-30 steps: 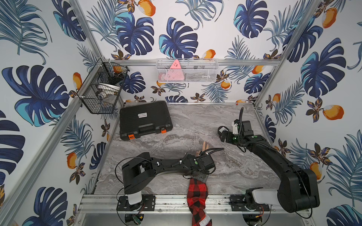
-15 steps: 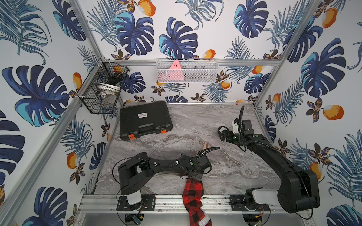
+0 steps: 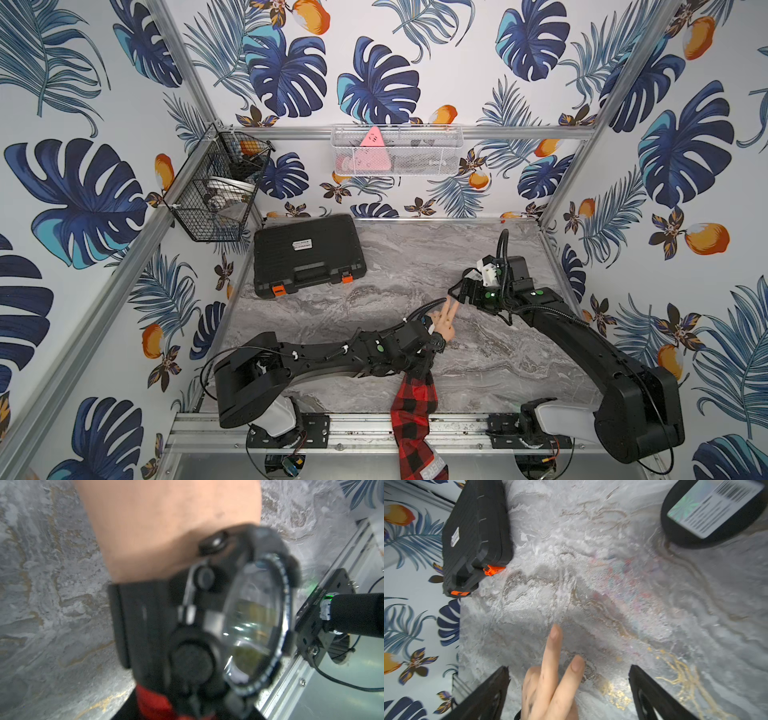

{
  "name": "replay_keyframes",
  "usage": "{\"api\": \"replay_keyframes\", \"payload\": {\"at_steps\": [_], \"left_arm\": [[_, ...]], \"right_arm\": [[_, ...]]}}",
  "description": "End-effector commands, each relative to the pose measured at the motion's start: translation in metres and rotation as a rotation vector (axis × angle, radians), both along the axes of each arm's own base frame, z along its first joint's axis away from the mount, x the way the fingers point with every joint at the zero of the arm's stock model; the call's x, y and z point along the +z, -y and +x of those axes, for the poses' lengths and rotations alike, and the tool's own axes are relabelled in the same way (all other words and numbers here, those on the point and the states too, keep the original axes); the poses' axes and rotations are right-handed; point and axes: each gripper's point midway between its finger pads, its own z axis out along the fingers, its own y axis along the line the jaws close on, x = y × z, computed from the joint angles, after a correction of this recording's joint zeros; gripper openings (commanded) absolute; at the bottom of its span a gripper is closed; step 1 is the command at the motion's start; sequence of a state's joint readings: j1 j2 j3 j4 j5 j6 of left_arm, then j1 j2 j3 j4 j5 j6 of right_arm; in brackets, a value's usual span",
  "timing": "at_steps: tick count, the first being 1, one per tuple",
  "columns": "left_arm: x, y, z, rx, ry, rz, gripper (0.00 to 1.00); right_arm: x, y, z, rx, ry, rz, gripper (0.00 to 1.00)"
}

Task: Take off the watch
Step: Adjust the hand at the center of the board.

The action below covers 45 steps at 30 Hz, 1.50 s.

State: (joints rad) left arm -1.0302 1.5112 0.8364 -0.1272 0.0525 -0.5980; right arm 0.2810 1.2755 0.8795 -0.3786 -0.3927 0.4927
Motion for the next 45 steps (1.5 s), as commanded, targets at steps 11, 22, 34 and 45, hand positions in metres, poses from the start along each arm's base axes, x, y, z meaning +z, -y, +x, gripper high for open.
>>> {"api": "replay_keyframes", "payload": {"at_steps": [11, 22, 34, 45], "left_arm": [[0.049, 0.01, 0.024, 0.029, -0.009, -0.342, 0.29], [0.06, 0.007, 0.02, 0.018, 0.007, -0.379, 0.29], [0.061, 0.01, 0.02, 0.01, 0.003, -0.397, 0.32], [0.068, -0.008, 0.024, 0.053, 0.063, -0.323, 0.73]], "right_arm": [[0.031, -0.049, -0.022, 0.02, 0.023, 0.338, 0.92], [0.01, -0.092, -0.035, 0.077, -0.013, 0.371, 0.72], [-0.007, -0.103, -0.045, 0.061, -0.041, 0.319, 0.42], [-0.014, -0.087, -0.038, 0.013, -0.064, 0.162, 0.16]]}}
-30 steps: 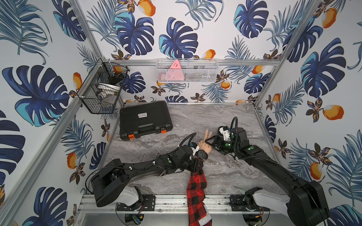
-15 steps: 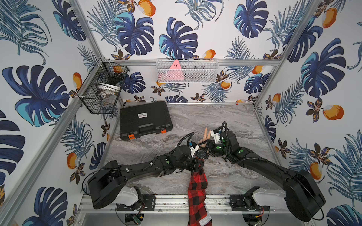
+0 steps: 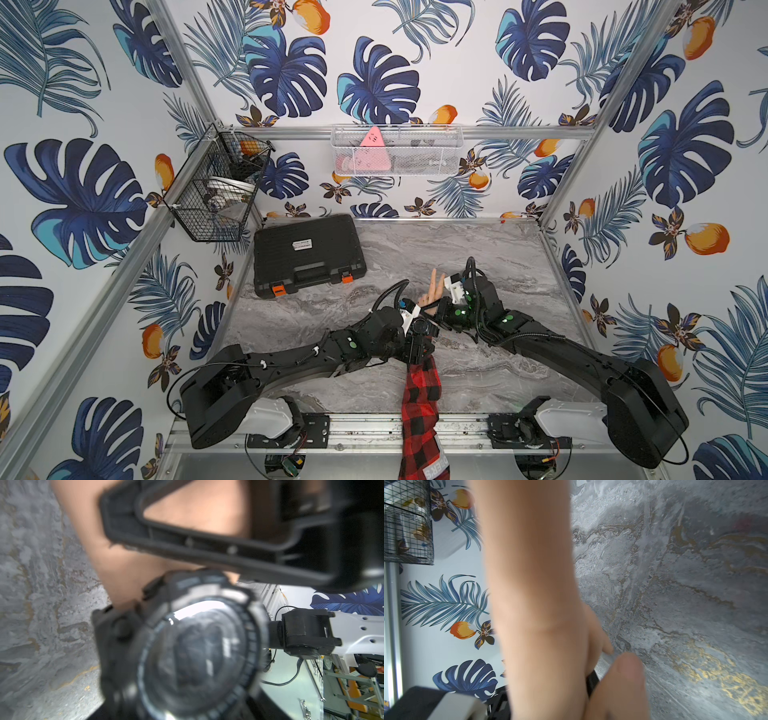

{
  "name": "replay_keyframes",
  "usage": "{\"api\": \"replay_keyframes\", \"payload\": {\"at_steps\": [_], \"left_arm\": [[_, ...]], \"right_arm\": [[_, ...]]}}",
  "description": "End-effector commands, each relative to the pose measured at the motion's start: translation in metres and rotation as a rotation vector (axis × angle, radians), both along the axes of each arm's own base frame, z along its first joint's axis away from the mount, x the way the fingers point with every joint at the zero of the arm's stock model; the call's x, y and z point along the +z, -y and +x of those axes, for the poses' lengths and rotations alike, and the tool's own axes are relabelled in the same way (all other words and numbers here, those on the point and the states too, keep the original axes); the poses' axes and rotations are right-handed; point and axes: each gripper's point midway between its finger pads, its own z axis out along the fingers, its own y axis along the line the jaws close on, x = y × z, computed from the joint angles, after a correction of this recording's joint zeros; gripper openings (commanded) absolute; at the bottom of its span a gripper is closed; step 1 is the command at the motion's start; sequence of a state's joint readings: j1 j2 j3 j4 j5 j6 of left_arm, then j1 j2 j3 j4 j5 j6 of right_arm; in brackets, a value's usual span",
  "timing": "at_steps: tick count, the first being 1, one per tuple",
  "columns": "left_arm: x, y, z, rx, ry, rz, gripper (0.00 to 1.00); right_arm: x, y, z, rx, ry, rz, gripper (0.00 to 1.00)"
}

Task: Take off the watch
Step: Adjust the hand at the center of the board.

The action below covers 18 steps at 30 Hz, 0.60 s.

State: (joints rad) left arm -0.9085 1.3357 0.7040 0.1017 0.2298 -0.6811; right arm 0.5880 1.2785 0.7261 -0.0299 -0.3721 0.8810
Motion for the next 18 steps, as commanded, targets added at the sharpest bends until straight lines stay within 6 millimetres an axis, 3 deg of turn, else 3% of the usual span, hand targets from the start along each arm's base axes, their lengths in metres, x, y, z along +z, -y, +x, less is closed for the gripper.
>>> {"api": "replay_keyframes", "payload": {"at_steps": [1, 9, 18], "left_arm": [[0.016, -0.004, 0.009, 0.024, 0.07, 0.005, 0.75], [0.035, -0.03, 0.027, 0.088, 0.127, 0.093, 0.78], [0.041, -0.089, 0.054, 0.184, 0.131, 0.283, 0.78]], "right_arm": [[-0.009, 0.013, 0.004, -0.038, -0.013, -0.106, 0.13], [-0.024, 0.039, 0.008, -0.126, -0.096, -0.386, 0.08], [-0.051, 0.06, 0.001, -0.192, -0.18, -0.755, 0.05]]}}
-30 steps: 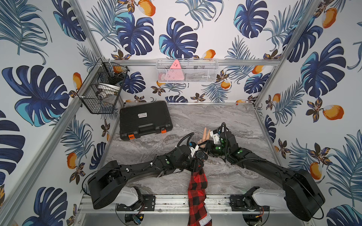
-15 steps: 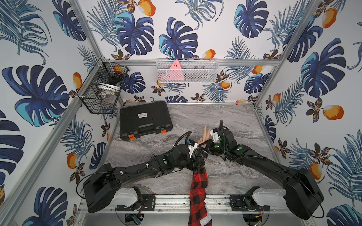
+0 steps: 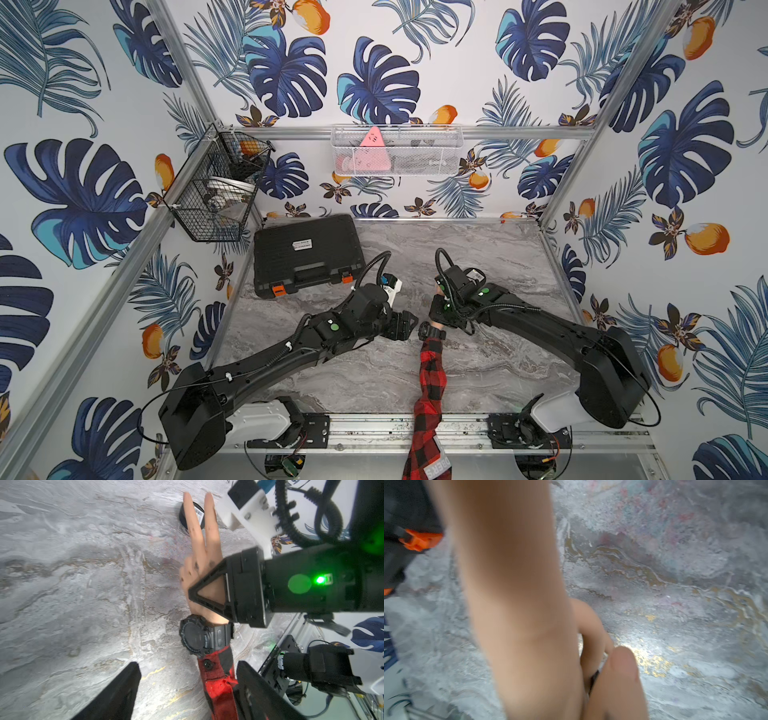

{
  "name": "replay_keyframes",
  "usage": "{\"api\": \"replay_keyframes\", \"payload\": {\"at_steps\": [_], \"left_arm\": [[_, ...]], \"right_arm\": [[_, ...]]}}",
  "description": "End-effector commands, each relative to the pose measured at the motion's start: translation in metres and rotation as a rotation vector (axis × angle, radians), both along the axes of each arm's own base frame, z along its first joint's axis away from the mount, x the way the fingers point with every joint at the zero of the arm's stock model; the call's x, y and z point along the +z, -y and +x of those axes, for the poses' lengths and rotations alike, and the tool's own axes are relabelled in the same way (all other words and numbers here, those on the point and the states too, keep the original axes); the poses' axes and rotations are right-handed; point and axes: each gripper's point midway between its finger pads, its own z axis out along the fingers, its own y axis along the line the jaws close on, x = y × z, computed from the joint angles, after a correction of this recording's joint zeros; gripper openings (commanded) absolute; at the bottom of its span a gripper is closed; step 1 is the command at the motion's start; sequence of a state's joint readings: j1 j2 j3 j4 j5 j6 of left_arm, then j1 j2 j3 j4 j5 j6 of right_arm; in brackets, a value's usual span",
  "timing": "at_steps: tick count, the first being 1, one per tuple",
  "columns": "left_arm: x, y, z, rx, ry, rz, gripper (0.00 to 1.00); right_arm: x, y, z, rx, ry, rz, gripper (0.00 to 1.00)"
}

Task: Take off the watch
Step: Adjust the hand at the center of the board.

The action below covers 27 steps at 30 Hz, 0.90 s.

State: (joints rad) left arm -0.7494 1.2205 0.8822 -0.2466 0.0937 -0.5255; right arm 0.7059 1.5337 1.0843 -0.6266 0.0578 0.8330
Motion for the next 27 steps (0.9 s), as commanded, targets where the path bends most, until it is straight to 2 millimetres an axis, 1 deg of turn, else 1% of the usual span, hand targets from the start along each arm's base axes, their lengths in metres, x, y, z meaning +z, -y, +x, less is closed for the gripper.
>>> {"api": "replay_keyframes", "payload": {"at_steps": [1, 6, 10, 13, 20, 23, 24, 27], "left_arm": [[-0.008, -0.031, 0.003, 0.028, -0.009, 0.148, 0.78], [0.0, -0.064, 0.013, 0.065, 0.008, 0.261, 0.78], [0.001, -0.092, 0.022, 0.111, 0.047, 0.344, 0.79], [0.003, -0.109, 0.027, 0.158, 0.051, 0.362, 0.79], [0.008, -0.131, 0.026, 0.231, 0.074, 0.399, 0.79], [0.01, -0.134, 0.026, 0.24, 0.085, 0.405, 0.8], [0.012, -0.135, 0.026, 0.243, 0.089, 0.405, 0.8], [0.013, -0.137, 0.026, 0.251, 0.093, 0.413, 0.79]], "right_arm": [[-0.004, 0.027, -0.003, -0.072, -0.005, -0.222, 0.04], [-0.009, 0.031, -0.006, -0.058, -0.002, -0.438, 0.04], [-0.014, 0.034, -0.009, -0.032, -0.01, -0.589, 0.05], [-0.018, 0.038, -0.009, -0.015, -0.017, -0.682, 0.05], [-0.015, 0.05, -0.01, 0.013, -0.02, -0.88, 0.06], [-0.014, 0.049, -0.01, 0.028, -0.019, -0.942, 0.07], [-0.021, 0.048, -0.01, 0.041, -0.028, -0.983, 0.08], [-0.021, 0.044, -0.008, 0.058, -0.017, -1.065, 0.1]]}}
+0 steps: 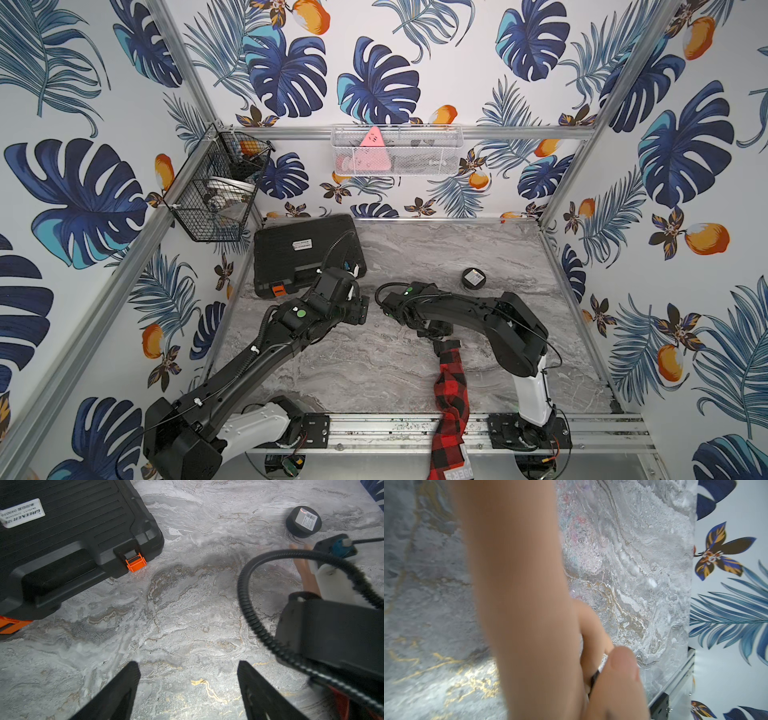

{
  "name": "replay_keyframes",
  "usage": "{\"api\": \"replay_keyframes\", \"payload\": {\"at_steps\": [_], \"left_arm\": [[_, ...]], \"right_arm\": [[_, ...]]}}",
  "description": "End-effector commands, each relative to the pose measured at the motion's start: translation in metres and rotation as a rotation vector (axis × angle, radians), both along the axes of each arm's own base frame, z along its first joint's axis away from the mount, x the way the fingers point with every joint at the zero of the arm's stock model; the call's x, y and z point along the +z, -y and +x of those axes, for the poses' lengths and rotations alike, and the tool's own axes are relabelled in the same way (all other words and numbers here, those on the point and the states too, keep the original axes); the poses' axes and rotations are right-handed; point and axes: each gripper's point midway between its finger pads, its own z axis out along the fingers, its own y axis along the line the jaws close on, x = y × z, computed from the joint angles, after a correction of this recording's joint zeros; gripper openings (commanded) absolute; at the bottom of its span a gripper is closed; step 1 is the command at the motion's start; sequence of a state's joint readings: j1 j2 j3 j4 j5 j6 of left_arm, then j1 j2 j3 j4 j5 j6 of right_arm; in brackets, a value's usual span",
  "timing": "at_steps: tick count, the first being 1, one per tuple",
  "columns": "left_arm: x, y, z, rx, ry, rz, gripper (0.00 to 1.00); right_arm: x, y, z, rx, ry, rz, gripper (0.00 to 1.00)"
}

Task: Take off the watch
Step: Adjust the hand at the center of the board.

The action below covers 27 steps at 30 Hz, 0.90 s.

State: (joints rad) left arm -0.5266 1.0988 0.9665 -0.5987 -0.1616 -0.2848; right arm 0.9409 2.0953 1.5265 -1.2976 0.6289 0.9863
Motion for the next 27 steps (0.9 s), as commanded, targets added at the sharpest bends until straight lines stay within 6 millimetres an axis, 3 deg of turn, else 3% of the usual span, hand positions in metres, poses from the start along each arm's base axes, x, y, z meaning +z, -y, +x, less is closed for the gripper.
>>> {"api": "replay_keyframes", "payload": {"at_steps": [1, 11, 20, 24, 27], "left_arm": [[-0.001, -0.008, -0.001, 0.01, 0.006, 0.041, 0.8], [0.002, -0.008, -0.003, 0.006, 0.011, 0.031, 0.8], [0.001, -0.009, -0.003, 0.01, 0.011, 0.033, 0.8], [0.001, -0.009, -0.003, 0.012, 0.011, 0.032, 0.81], [0.001, -0.009, -0.003, 0.011, 0.012, 0.031, 0.8]], "right_arm": [[0.017, 0.011, 0.004, 0.034, 0.041, -0.174, 0.11], [0.007, -0.022, 0.0, 0.138, 0.049, -0.368, 0.24], [0.003, -0.063, -0.015, 0.191, 0.007, -0.226, 0.53], [0.01, -0.076, -0.014, 0.207, 0.0, -0.14, 0.72], [0.018, -0.084, -0.013, 0.219, -0.001, -0.073, 0.8]]}}
